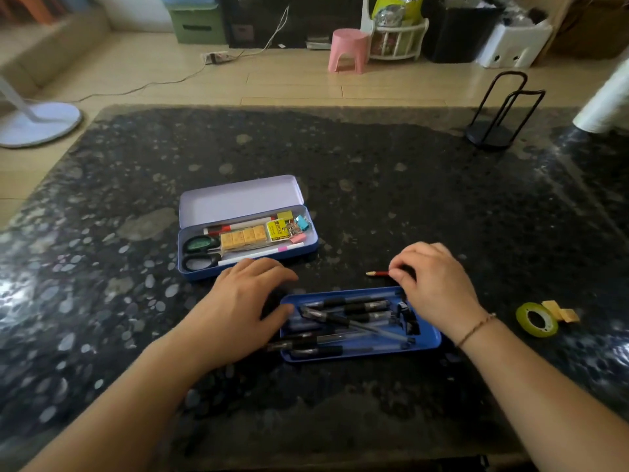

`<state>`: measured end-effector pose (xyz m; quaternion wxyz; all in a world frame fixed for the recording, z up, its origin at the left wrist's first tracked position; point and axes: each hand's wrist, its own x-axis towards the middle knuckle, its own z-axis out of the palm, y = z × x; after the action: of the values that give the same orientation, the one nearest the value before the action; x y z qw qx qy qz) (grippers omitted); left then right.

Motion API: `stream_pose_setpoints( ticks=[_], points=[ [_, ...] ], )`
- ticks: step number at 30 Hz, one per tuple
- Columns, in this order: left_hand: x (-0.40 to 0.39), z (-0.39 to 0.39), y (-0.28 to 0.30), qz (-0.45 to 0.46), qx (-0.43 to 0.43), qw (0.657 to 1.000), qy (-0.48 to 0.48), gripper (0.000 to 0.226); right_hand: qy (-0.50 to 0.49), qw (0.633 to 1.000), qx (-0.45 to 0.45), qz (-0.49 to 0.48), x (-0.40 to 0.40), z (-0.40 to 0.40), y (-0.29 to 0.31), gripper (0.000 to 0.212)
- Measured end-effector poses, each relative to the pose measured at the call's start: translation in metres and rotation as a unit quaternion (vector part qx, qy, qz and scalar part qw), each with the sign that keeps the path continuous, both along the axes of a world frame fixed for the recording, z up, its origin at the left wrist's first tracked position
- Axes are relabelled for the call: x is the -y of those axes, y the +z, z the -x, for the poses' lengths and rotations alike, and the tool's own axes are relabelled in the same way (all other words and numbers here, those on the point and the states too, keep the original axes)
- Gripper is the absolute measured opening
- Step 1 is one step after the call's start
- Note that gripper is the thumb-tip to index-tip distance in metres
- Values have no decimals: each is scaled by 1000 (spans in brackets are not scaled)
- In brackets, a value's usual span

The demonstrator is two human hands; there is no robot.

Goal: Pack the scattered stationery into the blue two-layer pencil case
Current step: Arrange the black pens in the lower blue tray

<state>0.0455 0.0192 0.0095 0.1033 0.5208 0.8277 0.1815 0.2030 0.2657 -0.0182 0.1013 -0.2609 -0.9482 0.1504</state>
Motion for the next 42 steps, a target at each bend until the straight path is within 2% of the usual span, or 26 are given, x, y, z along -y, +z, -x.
stream_pose_setpoints(
  ticks=[3, 4, 6, 8, 10, 12, 14, 16, 18, 21, 23, 24, 27, 28, 31, 36, 38, 41, 42],
  points=[
    [3, 7, 3, 11, 9, 1000, -1, 28, 5, 997, -77, -5, 7, -3, 12, 15],
    [3, 6, 4, 11, 5, 1000, -8, 24, 30, 997, -78, 4, 13, -4, 19, 16],
    [1, 1, 5, 8, 1, 1000, -17, 18, 113, 993, -19, 28, 31, -7, 29, 22],
    [-1, -3, 5, 10, -5, 1000, -24, 15, 182, 982, 43, -1, 48, -8, 28, 28],
    [-4, -7, 2, 8, -15, 999, -34, 15, 205, 977, 58, -6, 56, -7, 22, 27],
    [-8, -12, 0, 6, -15, 999, -33, 17, 198, 979, 50, 17, 58, -6, 19, 20],
    [-10, -12, -2, -6, -12, 1000, -24, 18, 192, 981, 38, -1, 54, -3, 20, 9],
    [-12, -8, -2, -20, -14, 1000, -16, 18, 145, 989, 25, 4, 43, -4, 23, 2],
    [-13, -6, -3, -31, -10, 999, -11, 18, 60, 996, -6, 60, 28, -8, 26, 6],
    [-19, -10, -7, -41, -25, 998, -29, 16, -42, 983, -55, 173, 12, -11, 31, 12],
    [-23, -11, -10, -43, -38, 997, -43, 15, -32, 976, -35, 214, 12, -12, 36, 13],
    [-24, -11, -11, -41, -44, 997, -45, 15, -9, 979, 1, 203, 15, -12, 37, 14],
    [-20, -6, -13, -34, -60, 997, -40, 16, 38, 991, 115, 60, 21, -11, 34, 4],
    [-19, -5, -13, -32, -61, 997, -38, 17, 42, 991, 123, 33, 21, -11, 32, 6],
    [-17, -3, -13, -31, -69, 997, -34, 16, 47, 993, 103, 41, 17, -8, 25, 18],
    [-20, -2, -15, -21, -82, 996, -30, 18, 86, 988, 104, 73, 24, -3, 23, 13],
    [-21, -2, -14, -26, -72, 997, -21, 17, 84, 990, 62, 97, 24, -4, 24, 18],
    [-21, -2, -14, -33, -60, 998, -4, 18, 64, 973, -99, 201, 21, -6, 30, 39],
    [-21, -3, -14, -34, -64, 997, -3, 18, 59, 961, -144, 229, 21, -7, 32, 39]
  ],
)
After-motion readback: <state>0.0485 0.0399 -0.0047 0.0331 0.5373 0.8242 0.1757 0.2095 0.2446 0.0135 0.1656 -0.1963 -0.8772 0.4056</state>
